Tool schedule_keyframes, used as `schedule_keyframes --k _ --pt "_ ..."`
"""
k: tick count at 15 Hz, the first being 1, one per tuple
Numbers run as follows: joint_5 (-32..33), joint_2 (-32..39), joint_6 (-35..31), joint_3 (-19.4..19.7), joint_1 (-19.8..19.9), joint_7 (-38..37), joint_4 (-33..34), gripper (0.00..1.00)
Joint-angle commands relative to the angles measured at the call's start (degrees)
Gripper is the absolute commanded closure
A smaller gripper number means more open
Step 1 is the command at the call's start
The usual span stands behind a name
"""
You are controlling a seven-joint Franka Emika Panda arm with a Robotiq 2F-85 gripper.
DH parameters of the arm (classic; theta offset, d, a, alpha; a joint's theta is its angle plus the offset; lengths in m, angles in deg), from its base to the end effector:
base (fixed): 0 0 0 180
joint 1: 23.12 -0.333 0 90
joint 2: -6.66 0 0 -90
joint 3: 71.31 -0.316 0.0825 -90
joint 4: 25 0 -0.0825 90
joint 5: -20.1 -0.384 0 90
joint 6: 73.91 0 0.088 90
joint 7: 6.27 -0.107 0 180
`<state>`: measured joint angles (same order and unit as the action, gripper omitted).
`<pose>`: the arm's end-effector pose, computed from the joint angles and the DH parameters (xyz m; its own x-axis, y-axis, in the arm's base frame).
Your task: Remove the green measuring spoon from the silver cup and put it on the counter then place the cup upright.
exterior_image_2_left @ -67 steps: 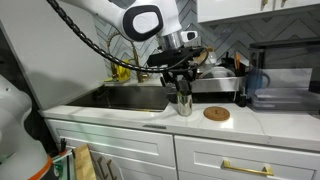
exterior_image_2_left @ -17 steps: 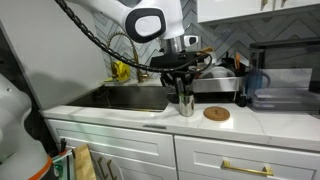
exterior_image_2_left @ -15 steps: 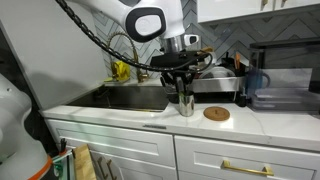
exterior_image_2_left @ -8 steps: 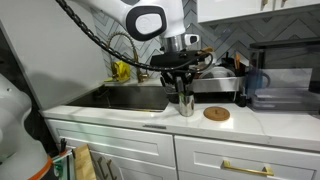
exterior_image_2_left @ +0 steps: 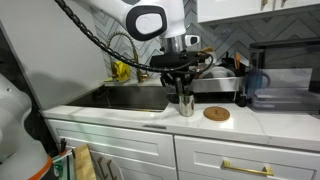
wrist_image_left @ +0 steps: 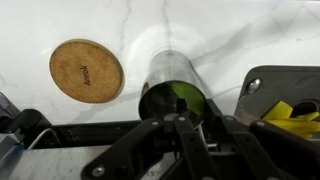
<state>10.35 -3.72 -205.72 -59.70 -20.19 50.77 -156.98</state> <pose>0.4849 -0.1243 0.4365 0.7767 0.5830 0.2384 0.5925 -0.8047 0.0376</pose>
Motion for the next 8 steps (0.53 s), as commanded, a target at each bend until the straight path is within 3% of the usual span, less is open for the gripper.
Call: schedule_keyframes --k 1,2,6,7,8 --pt "-1.34 -0.42 1.46 0.32 0.45 1.67 -0.10 0.89" --pt "-1.33 -0.42 1.40 0.34 0.48 1.61 -0.09 0.83" --pt "-1.41 -0.42 1.25 0.38 0.58 1.63 -0.17 0.84" --pt "-1.37 -0.43 1.21 0.38 0.63 1.58 -0.17 0.86" --pt "-1.39 -0.43 1.15 0.39 0.66 1.53 -0.17 0.96"
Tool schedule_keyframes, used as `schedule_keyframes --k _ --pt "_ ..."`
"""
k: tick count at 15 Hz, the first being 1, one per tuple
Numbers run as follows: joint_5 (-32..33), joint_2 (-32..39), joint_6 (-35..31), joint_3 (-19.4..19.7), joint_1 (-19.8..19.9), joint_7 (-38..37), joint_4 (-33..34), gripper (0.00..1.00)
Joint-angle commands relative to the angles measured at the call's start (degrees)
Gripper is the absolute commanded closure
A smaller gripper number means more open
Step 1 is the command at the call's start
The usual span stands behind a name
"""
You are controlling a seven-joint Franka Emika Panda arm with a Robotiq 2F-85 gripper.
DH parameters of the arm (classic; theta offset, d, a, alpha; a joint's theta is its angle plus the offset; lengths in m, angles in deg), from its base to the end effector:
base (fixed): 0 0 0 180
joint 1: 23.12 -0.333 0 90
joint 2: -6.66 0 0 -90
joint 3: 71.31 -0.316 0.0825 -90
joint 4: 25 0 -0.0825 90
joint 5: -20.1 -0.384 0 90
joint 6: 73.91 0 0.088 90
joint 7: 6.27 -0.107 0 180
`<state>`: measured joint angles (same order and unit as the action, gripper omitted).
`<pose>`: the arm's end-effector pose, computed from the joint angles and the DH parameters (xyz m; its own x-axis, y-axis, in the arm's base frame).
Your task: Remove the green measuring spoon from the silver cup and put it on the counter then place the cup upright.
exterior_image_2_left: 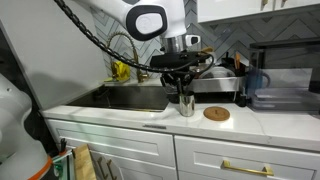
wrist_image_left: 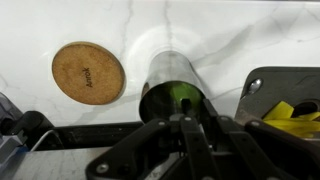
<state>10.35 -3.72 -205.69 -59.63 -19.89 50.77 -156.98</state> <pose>0.4841 -0.1274 0.4365 0.7805 0.5780 0.2383 0.5874 -0.8085 0.0371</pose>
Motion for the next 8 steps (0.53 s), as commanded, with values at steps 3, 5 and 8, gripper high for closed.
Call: schedule_keyframes --k 3,5,8 --pt "-1.37 -0.39 0.98 0.36 0.40 1.47 -0.22 1.00" --pt "-1.51 -0.46 0.40 0.41 0.41 1.51 -0.39 1.00" --pt "-2.01 -0.45 -0.01 0.52 0.48 1.57 -0.51 0.99"
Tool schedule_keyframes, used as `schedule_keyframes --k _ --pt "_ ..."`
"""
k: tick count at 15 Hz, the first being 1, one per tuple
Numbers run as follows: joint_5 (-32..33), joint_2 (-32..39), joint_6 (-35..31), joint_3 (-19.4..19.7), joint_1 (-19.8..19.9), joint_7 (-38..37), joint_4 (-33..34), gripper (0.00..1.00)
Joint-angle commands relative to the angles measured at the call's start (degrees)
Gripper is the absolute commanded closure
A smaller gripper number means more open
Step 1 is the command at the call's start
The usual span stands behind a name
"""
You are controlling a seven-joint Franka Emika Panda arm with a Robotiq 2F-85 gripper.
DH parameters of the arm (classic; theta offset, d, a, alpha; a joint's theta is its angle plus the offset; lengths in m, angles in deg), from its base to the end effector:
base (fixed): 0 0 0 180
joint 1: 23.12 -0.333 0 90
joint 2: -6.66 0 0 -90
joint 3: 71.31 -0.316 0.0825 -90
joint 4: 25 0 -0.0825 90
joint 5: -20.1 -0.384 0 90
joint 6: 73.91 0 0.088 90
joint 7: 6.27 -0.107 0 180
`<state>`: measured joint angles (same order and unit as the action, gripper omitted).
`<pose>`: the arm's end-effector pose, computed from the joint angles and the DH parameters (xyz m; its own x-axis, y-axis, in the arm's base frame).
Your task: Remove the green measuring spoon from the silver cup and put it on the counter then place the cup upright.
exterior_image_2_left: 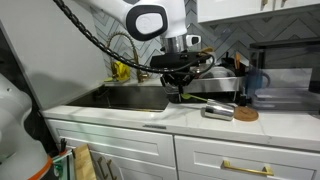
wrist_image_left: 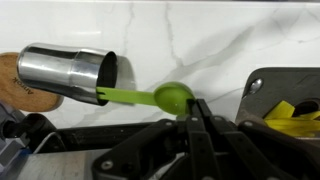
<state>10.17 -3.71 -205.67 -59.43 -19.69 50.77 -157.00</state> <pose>0.4831 -0.1307 0.4361 0.7854 0.5705 0.2401 0.5805 -0.8136 0.0342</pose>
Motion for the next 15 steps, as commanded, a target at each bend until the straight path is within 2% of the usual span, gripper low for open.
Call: schedule_keyframes --k 1,12,15 --pt "-1.95 -0.45 -0.18 0.35 0.32 1.56 -0.55 0.99" --pt "-5.27 -0.99 -2.77 1.32 0.73 3.22 -0.80 0.99" --pt "-3.94 -3.27 -1.89 1.16 1.37 0.89 -1.18 0.99"
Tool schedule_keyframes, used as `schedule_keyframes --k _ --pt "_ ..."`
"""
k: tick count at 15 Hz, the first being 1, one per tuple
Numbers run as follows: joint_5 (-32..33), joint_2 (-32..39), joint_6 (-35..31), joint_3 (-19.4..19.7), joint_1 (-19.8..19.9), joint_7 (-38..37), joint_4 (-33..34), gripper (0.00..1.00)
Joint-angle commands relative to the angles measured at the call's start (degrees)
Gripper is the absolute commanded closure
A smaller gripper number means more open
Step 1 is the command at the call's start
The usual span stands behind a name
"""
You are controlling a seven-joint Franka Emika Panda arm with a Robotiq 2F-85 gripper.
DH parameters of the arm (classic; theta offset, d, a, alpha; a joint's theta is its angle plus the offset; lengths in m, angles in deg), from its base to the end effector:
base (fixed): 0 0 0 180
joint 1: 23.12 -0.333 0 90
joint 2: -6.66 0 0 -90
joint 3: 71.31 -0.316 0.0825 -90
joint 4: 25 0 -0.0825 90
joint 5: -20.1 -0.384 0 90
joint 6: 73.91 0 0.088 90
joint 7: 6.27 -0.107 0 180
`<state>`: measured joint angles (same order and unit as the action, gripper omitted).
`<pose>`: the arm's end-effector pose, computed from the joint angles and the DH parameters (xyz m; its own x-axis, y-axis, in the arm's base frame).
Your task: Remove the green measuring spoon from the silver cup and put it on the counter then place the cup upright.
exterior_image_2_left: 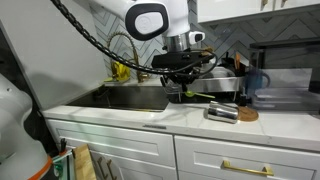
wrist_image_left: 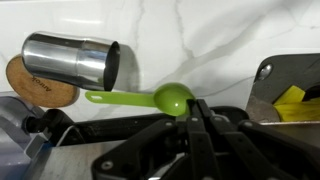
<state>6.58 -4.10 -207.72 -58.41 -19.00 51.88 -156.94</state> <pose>0.4816 -0.1462 0.4436 0.7981 0.5199 0.3044 0.5359 -0.8435 0.0356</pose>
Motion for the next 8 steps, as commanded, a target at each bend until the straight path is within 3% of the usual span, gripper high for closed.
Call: schedule_keyframes --k 1,7,8 --pt "0.56 -4.37 1.16 -0.01 0.99 -1.44 -1.50 0.99" --pt "9.98 -10.05 -0.37 0.31 4.31 -10.36 -4.40 0.99" --pt "7.89 -7.10 1.18 0.69 2.10 -8.17 -1.09 0.97"
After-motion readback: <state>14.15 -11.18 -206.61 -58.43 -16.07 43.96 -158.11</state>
